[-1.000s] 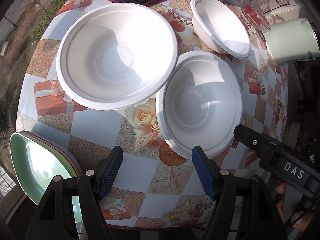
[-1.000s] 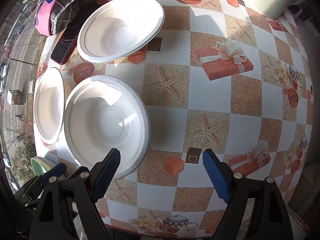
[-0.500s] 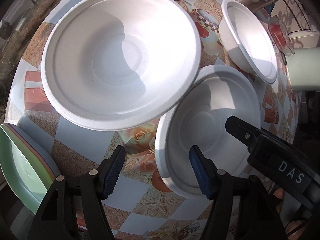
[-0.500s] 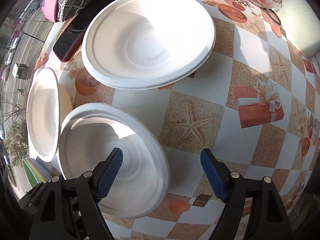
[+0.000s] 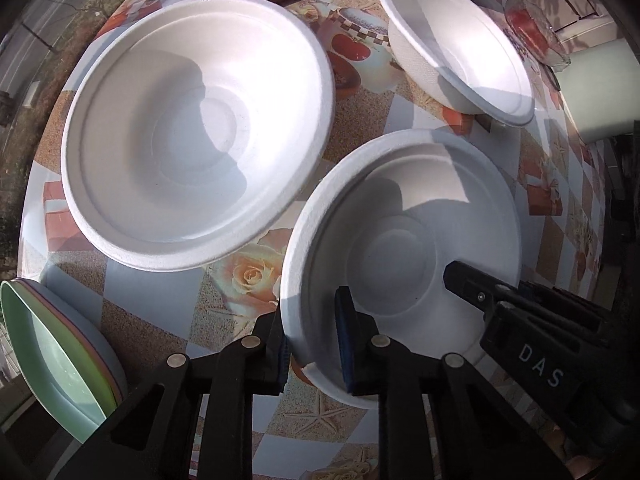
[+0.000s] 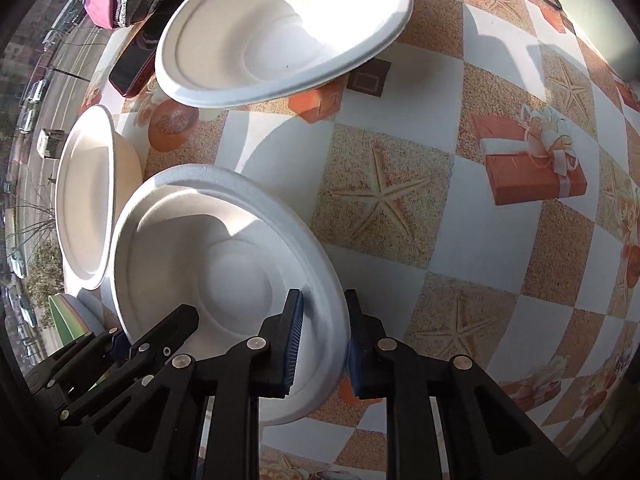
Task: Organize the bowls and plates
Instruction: 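Close both tools on the white bowl rim, then lift the white bowl with both tools and carry it across the table, then lower the white bowl onto the table and open both tools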
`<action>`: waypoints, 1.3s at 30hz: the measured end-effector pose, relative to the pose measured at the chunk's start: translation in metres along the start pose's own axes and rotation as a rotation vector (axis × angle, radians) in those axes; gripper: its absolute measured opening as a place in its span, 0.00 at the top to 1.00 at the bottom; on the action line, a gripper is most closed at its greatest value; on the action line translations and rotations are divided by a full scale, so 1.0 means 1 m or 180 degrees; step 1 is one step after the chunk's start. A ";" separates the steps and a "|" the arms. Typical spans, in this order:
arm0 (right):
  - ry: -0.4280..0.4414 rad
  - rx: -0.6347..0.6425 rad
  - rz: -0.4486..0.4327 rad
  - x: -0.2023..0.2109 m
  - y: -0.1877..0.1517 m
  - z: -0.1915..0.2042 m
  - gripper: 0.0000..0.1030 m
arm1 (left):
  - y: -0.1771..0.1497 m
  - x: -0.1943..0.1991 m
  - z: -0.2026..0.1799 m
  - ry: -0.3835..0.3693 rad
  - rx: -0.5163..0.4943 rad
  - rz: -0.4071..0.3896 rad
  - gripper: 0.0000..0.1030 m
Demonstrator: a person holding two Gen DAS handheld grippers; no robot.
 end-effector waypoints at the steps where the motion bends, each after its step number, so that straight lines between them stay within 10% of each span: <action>1: -0.0003 -0.0027 0.0007 0.001 -0.006 -0.005 0.79 | -0.003 0.000 -0.006 0.0024 -0.0111 -0.0011 0.79; 20: 0.0086 -0.1223 -0.0107 0.025 -0.181 -0.134 0.79 | -0.112 -0.009 -0.158 0.0168 -0.2031 0.0004 0.77; 33: 0.0136 -0.1647 -0.0215 0.044 -0.284 -0.178 0.79 | -0.168 -0.015 -0.261 0.0178 -0.2577 0.0026 0.77; 39: 0.0190 -0.1741 -0.0332 0.059 -0.269 -0.198 0.79 | -0.189 0.019 -0.241 0.0218 -0.2504 -0.0106 0.33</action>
Point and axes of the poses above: each gripper's, at about its wrist camera, not at the fingertips, and x roughly against the way its jaws point, z to its left, y to its top, the point moved 8 cm from there along -x, roughly the way its jaws point, and after that the axes turned 10 degrees about y, right-handed, at the moved point
